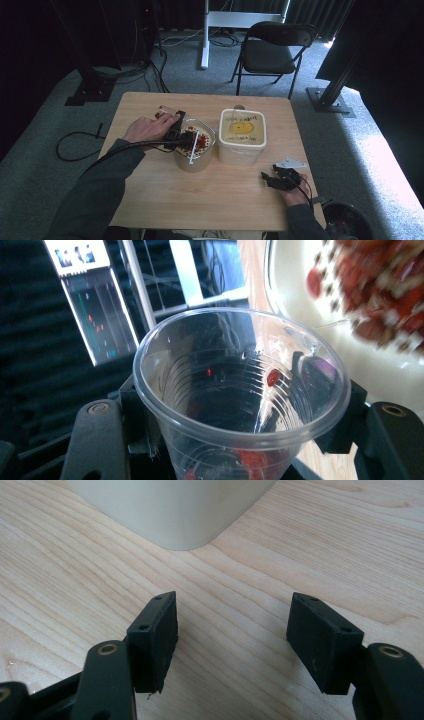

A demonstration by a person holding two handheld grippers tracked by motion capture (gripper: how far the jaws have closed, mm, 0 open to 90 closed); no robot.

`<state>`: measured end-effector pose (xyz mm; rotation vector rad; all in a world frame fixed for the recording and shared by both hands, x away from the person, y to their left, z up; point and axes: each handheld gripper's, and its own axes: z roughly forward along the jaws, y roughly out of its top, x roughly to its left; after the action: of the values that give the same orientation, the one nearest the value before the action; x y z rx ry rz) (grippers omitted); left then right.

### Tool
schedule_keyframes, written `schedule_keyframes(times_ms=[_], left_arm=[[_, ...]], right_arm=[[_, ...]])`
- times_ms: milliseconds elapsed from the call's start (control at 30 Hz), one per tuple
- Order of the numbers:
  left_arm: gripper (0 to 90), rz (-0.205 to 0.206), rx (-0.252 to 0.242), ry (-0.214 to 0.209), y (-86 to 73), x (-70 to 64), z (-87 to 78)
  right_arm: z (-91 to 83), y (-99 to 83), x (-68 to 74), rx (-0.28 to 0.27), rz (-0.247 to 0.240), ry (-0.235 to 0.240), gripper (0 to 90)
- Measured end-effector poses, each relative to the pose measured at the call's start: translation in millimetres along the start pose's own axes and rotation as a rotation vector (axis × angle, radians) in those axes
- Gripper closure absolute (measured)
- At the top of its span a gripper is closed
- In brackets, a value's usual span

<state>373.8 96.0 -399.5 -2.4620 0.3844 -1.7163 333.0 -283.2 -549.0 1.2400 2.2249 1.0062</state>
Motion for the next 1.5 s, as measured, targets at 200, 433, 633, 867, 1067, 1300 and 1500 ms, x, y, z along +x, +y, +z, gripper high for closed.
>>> schedule_keyframes(times_ms=[200,433,633,867,1067,1300,1500], left_arm=[[36.4,-0.009,0.0,0.018,-2.7,4.3,-4.1],[36.7,-0.017,0.002,0.014,-2.8,1.8,-3.0],[37.1,-0.023,-0.004,0.016,-3.3,0.4,-3.2],[37.1,-0.04,0.028,0.021,-8.0,0.1,2.2],[37.4,-0.035,0.066,0.036,-15.2,2.9,5.4],[37.4,-0.03,0.059,0.052,-10.5,6.6,3.6],[37.4,-0.001,0.049,0.044,-10.1,2.4,0.9]], right_arm=[[-0.2,-0.1,0.3,0.0,-0.001,0.003,36.3],[0.0,0.0,0.6,0.0,-0.002,0.005,36.3],[-0.1,0.0,0.9,0.0,-0.003,0.006,36.3],[0.0,0.1,1.2,-0.001,-0.004,0.008,36.3],[0.0,0.0,1.4,-0.001,-0.007,0.006,36.3],[0.1,0.2,1.6,0.0,-0.008,0.007,36.3],[0.5,0.6,1.5,0.0,-0.009,0.012,36.3]])
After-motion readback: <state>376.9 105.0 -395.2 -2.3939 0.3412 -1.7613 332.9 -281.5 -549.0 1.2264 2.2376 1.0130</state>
